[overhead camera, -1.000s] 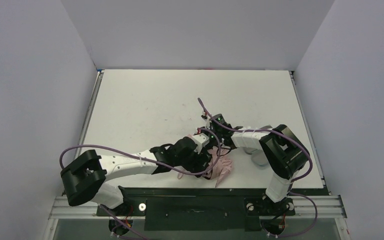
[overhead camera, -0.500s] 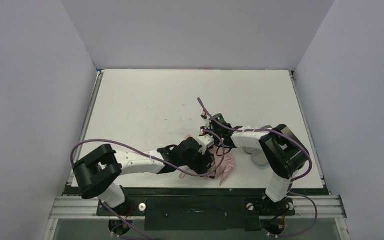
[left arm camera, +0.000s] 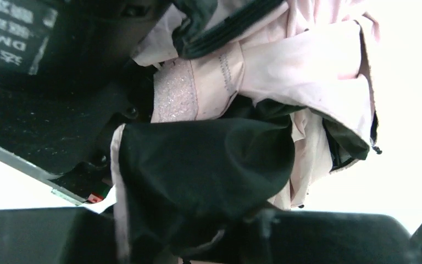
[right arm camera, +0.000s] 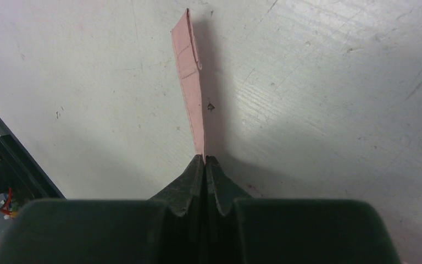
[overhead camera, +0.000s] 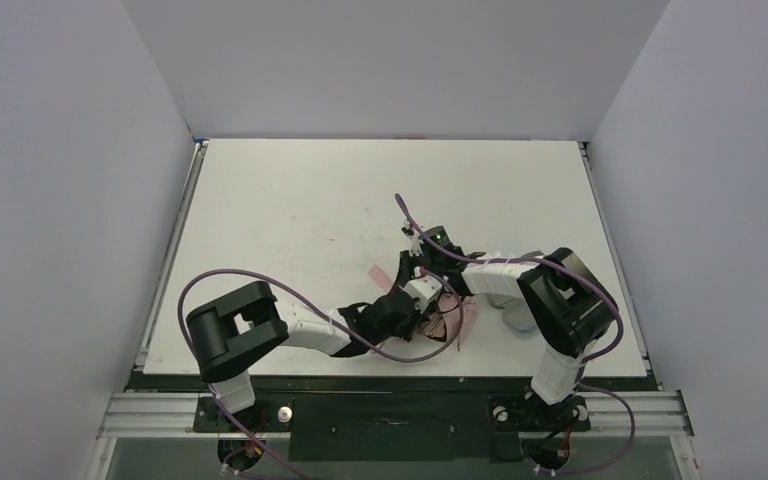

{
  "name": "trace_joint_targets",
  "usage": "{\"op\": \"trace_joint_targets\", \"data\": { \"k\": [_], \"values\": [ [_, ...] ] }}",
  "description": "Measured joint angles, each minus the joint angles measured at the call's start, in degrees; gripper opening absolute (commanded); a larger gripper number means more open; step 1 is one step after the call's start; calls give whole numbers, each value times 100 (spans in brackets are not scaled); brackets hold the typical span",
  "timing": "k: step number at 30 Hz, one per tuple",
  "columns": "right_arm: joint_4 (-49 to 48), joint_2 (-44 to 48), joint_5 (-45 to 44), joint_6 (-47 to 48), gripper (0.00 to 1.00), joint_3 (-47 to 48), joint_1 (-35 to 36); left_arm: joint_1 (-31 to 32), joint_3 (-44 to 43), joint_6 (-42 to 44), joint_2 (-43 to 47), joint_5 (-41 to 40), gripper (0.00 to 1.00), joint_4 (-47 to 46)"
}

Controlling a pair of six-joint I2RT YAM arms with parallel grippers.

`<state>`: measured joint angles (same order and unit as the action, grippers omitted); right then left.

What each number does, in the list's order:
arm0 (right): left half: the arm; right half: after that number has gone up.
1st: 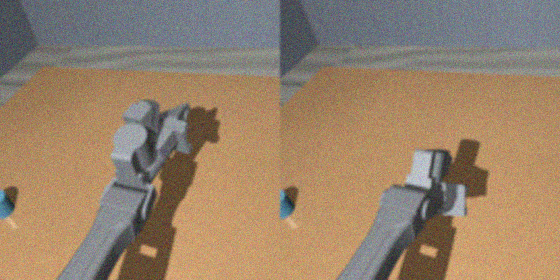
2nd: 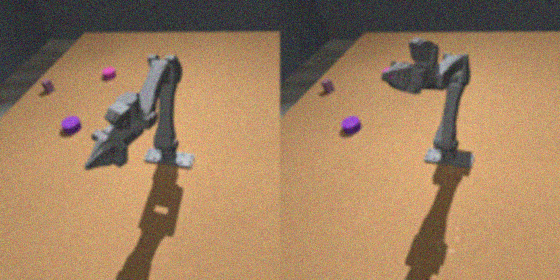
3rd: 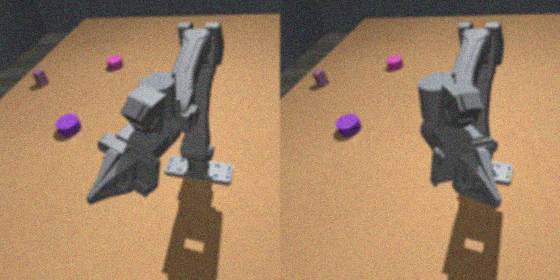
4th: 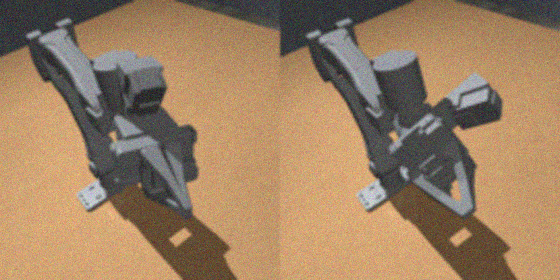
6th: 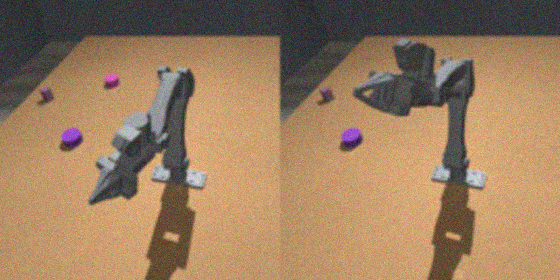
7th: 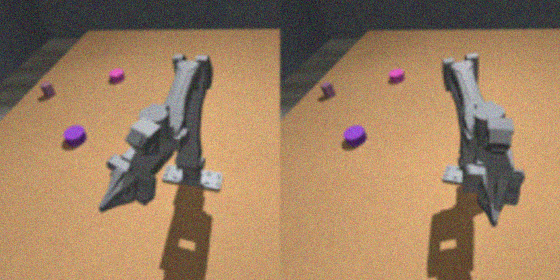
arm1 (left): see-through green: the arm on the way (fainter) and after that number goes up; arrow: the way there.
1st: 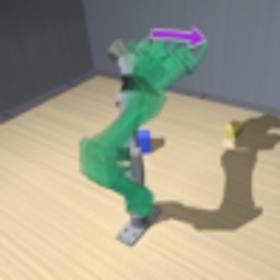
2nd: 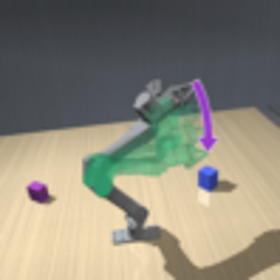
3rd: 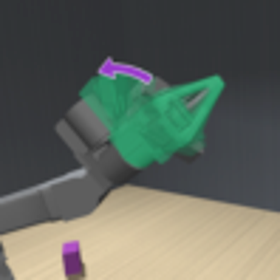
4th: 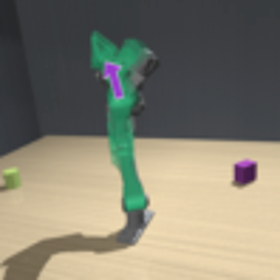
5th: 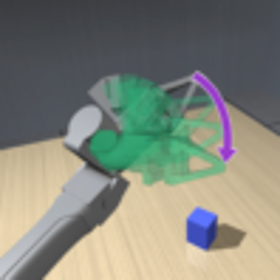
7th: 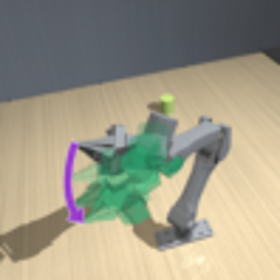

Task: Put away the umbrella

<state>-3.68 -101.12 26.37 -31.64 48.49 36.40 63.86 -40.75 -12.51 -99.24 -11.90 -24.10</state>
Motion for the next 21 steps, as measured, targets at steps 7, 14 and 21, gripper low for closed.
{"op": "trace_joint_targets", "data": {
  "k": [7, 14, 21],
  "values": [
    [-74, 22, 50, 7, 0, 4, -107, 485, -302, -179, -267, -1384, 0, 17],
    [387, 391, 149, 57, 0, 208, -105, 931, -393, 420, -120, -2492, 0, 474],
    [1019, 1097, 166, 92, 0, 505, -61, 1491, -619, 2208, -4, -3493, 0, 1458]
  ]
}}
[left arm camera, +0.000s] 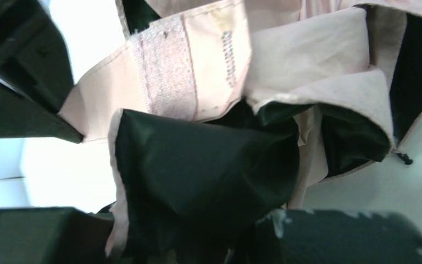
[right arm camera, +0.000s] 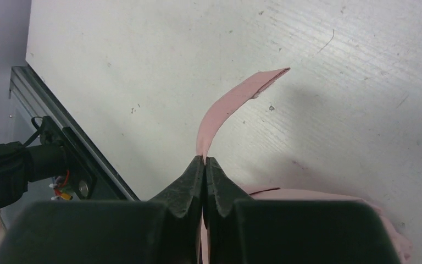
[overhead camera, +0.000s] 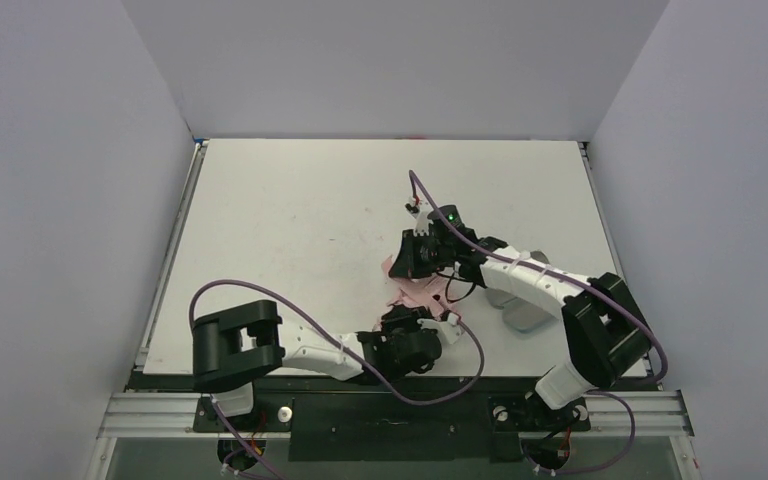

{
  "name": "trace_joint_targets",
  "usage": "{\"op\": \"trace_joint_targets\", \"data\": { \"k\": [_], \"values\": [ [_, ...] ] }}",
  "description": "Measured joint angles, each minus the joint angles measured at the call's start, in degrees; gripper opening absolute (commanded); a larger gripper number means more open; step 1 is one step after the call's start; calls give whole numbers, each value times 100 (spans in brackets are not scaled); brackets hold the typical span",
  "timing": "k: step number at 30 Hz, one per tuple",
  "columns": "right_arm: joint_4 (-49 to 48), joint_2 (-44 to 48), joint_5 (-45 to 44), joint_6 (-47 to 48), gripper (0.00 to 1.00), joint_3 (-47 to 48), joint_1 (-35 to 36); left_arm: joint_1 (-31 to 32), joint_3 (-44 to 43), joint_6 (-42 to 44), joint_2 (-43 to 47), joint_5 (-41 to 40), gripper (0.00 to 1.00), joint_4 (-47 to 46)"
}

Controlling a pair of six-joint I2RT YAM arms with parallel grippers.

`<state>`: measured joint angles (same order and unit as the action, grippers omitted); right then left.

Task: Put away the umbrella

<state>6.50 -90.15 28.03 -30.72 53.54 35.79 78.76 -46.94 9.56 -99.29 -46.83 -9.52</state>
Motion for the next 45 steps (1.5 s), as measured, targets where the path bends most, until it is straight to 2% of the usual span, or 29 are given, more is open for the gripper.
{"op": "trace_joint_targets", "data": {
  "k": [7, 14, 19, 25, 29, 31, 33, 36, 39, 44, 45],
  "values": [
    [520, 380, 9, 4, 0, 407, 118, 514, -105, 1462, 4, -758, 0, 487],
    [835, 404, -105, -28, 0, 535, 262, 1023, -170, 2201, -564, -1705, 0, 382],
    [570, -90, -284, -212, 0, 389, 326, 1340, -170, 2365, -1123, -2347, 0, 7],
    [-2, -848, -476, -487, 0, -457, 457, 1565, -212, 2044, -1537, -2734, 0, -118],
    [-778, -763, -435, -667, 0, -861, 514, 1604, -302, 1757, -1683, -2872, 0, -22],
    [-1113, -704, -463, -741, 0, -1056, 518, 1609, -354, 1609, -1744, -2924, 4, 63],
    [-1379, -651, -494, -798, 0, -1220, 518, 1617, -400, 1425, -1764, -2922, 13, 214],
    [-1606, -575, -568, -868, 0, -1388, 531, 1622, -466, 1121, -1751, -2885, 33, 518],
    [-1692, -507, -660, -905, 0, -1482, 555, 1633, -483, 848, -1655, -2758, 46, 903],
    [-1690, -487, -704, -905, 0, -1497, 555, 1639, -426, 492, -1331, -2658, 58, 1504],
    [-1690, -487, -704, -905, 0, -1497, 555, 1639, -404, 413, -1252, -2608, 66, 1628]
  ]
}}
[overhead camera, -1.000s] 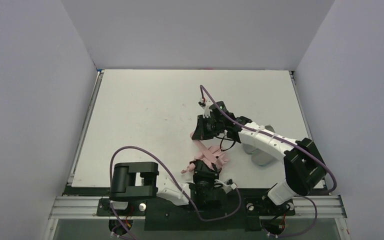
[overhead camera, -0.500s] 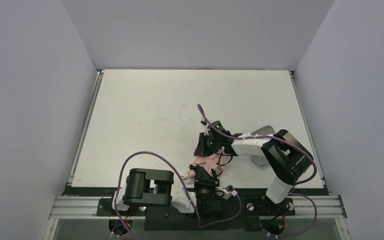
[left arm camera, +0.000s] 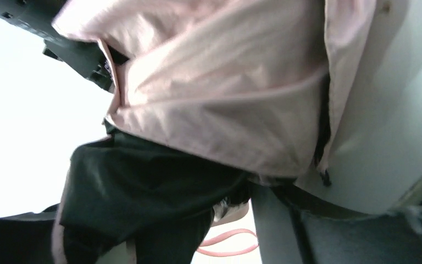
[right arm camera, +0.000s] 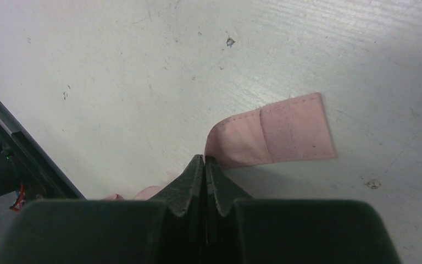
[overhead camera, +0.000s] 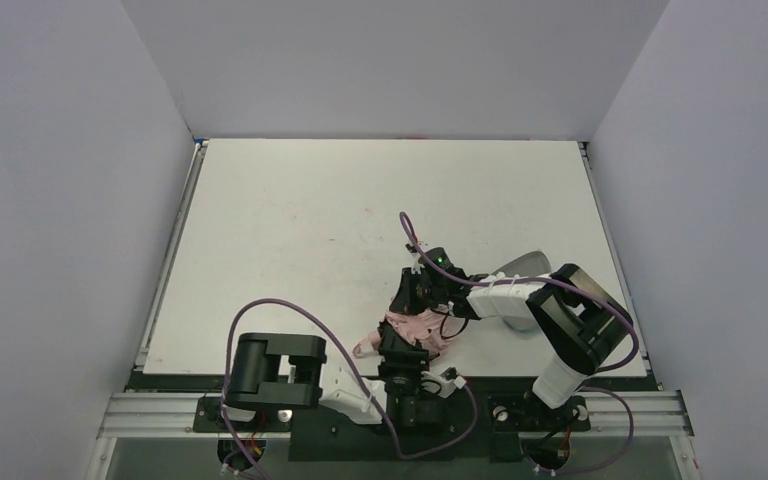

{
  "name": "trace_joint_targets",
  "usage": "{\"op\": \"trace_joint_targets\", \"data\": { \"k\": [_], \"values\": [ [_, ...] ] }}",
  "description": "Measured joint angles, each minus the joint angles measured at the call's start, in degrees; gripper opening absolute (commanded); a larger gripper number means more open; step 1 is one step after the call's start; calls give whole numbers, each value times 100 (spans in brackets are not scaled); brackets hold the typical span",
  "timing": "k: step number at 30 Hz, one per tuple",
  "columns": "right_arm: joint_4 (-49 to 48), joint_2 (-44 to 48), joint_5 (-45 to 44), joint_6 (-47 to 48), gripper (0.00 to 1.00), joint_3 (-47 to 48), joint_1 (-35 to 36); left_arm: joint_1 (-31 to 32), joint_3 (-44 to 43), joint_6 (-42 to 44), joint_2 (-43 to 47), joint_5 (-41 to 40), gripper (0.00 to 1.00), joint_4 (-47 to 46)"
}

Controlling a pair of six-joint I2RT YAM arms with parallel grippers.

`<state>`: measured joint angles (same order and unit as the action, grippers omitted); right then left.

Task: Put away the umbrella

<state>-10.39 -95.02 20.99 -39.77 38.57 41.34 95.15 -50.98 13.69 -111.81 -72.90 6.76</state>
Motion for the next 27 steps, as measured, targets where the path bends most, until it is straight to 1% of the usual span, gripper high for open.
{"op": "trace_joint_targets", "data": {
  "k": [1, 2, 3, 4, 5, 8, 15, 20, 24, 27],
  "values": [
    [0, 0, 0, 2, 0, 0, 0, 0, 20, -72, 90, 59, 70, 125],
    [2, 0, 0, 0, 0, 0, 0, 0, 50, -125, 186, 138, 78, 258],
    [4, 0, 0, 2, 0, 4, 0, 2, 98, -186, 310, 229, 81, 382],
    [11, 0, 0, 2, 0, 7, 0, 2, 136, -236, 417, 310, 95, 461],
    [20, 0, 0, 4, 0, 13, 0, 2, 186, -297, 557, 444, 99, 553],
    [81, 0, -9, 9, 0, 48, -2, 17, 330, -466, 997, 918, 97, 826],
    [199, -7, -28, 28, 0, 109, -7, 122, 332, -730, 1838, 1814, 97, 1456],
    [286, -31, -26, 48, 0, 173, -7, 184, -138, -1019, 2317, 2544, 97, 2199],
    [363, -44, -24, 66, 0, 227, -7, 188, -503, -1338, 2743, 2914, 97, 2529],
    [389, -46, -26, 96, 0, 243, -7, 151, -608, -1602, 3112, 3080, 97, 2636]
  ]
}}
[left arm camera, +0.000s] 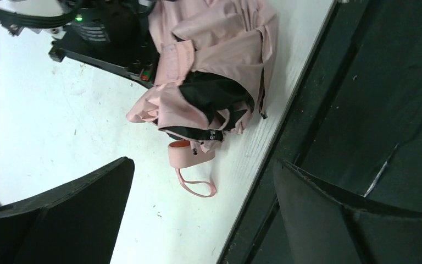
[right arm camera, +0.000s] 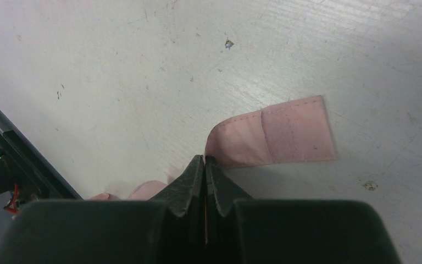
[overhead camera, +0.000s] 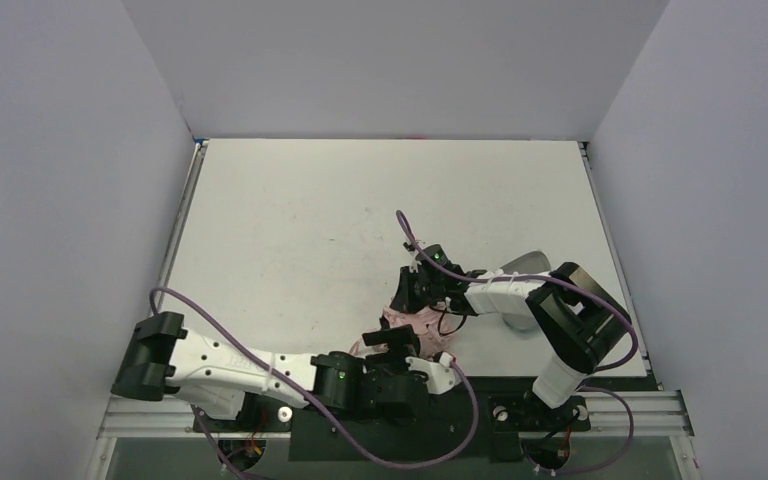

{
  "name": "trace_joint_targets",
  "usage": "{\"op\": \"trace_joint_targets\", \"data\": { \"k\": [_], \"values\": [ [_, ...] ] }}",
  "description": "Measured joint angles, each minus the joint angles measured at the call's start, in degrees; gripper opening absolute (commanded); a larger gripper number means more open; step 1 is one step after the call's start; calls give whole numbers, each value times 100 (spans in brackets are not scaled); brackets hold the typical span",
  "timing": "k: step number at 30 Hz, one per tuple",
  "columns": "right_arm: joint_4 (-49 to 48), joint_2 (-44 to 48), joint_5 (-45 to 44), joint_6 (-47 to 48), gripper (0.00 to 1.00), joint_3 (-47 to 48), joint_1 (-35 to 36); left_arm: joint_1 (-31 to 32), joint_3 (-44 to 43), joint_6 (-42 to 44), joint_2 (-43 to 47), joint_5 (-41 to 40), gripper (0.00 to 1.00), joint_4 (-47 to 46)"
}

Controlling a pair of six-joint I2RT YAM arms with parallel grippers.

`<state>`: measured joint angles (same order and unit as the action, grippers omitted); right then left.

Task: Put away the umbrella

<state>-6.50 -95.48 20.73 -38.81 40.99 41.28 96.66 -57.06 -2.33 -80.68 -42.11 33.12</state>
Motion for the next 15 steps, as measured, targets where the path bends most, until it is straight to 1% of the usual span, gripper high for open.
{"op": "trace_joint_targets", "data": {
  "k": [3, 6, 10, 11, 12, 15],
  "values": [
    [13, 0, 0, 31, 0, 7, 0, -177, -22, -240, 341, 225, 97, 42],
    [20, 0, 0, 44, 0, 11, 0, -564, -22, -496, 658, 566, 97, 55],
    [31, 0, 0, 59, 0, 15, 0, -1255, 52, -789, 1228, 1126, 97, -90],
    [33, 0, 0, 59, 0, 15, 0, -1456, 177, -922, 1534, 1373, 97, -236],
    [33, 0, 0, 59, 0, 17, 0, -1611, 214, -942, 1606, 1427, 97, -267],
    [33, 0, 0, 63, 0, 17, 0, -2275, 575, -1213, 2120, 1958, 97, -540]
  ]
}}
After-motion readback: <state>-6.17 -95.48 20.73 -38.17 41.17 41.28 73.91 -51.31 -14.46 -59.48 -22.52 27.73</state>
